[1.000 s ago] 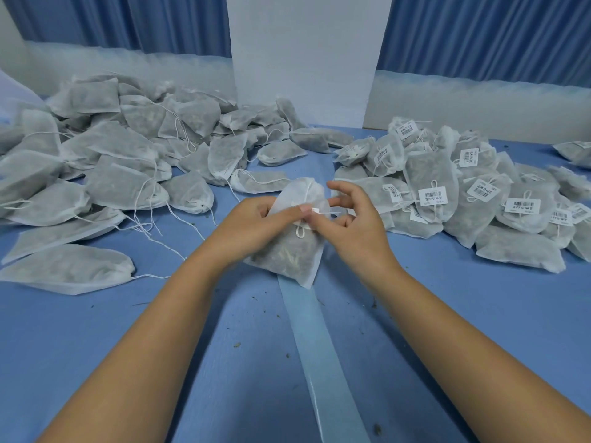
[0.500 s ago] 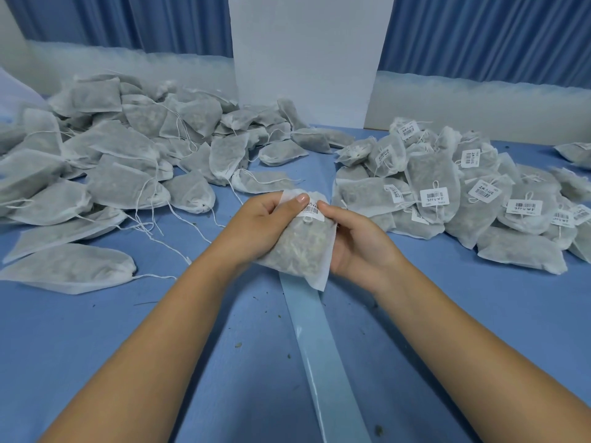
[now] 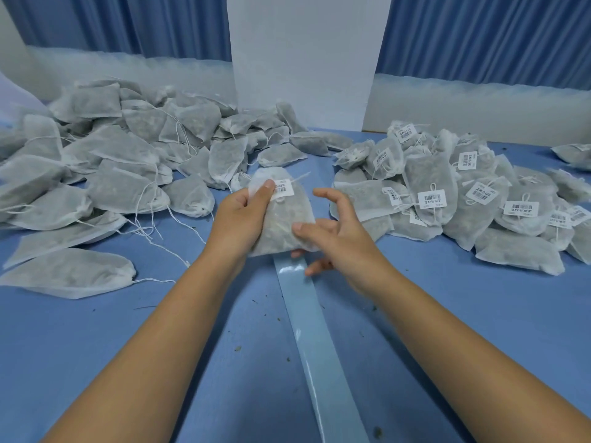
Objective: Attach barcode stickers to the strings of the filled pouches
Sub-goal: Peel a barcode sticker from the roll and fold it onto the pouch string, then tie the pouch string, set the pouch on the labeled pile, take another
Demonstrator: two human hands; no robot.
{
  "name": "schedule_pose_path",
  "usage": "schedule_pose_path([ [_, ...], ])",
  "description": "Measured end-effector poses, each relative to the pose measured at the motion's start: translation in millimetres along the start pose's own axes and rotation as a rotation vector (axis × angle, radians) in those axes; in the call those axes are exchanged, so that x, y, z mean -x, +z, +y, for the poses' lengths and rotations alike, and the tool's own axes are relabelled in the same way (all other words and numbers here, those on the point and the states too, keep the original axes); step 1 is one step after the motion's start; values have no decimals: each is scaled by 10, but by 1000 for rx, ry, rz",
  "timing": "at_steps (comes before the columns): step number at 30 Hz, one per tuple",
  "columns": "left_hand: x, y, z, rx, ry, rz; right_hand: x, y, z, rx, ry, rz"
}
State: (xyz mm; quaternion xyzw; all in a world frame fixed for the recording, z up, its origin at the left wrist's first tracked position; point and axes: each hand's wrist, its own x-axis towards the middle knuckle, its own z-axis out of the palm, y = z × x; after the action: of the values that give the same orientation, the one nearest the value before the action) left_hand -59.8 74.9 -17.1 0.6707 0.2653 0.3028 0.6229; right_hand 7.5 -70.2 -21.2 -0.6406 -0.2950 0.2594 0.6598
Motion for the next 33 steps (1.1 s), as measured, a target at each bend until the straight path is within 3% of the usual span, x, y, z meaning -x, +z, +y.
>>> schedule_pose_path([
  [4, -24, 3, -17, 41, -32, -59, -34, -14, 52, -48, -169, 161],
  [8, -79, -2, -19, 51, -77, 3, -169, -250, 144, -148, -137, 373],
  [13, -147, -41, -77, 27, -90, 43, -349, -467, 319, -161, 101, 326],
  [19, -225, -103, -178, -94, -41, 84, -505, -587, 385, -183, 99, 305],
  [22, -273, -125, -272, -217, 0, 93, -571, -635, 426, -2, 86, 327],
  [26, -348, -189, -402, -573, 116, 66, -717, -676, 443, 224, 71, 419],
  [29, -379, -212, -477, -814, 236, -5, -747, -632, 476, 384, -17, 496],
  [33, -415, -176, -509, -1021, 262, -71, -713, -614, 499, 672, -170, 571],
])
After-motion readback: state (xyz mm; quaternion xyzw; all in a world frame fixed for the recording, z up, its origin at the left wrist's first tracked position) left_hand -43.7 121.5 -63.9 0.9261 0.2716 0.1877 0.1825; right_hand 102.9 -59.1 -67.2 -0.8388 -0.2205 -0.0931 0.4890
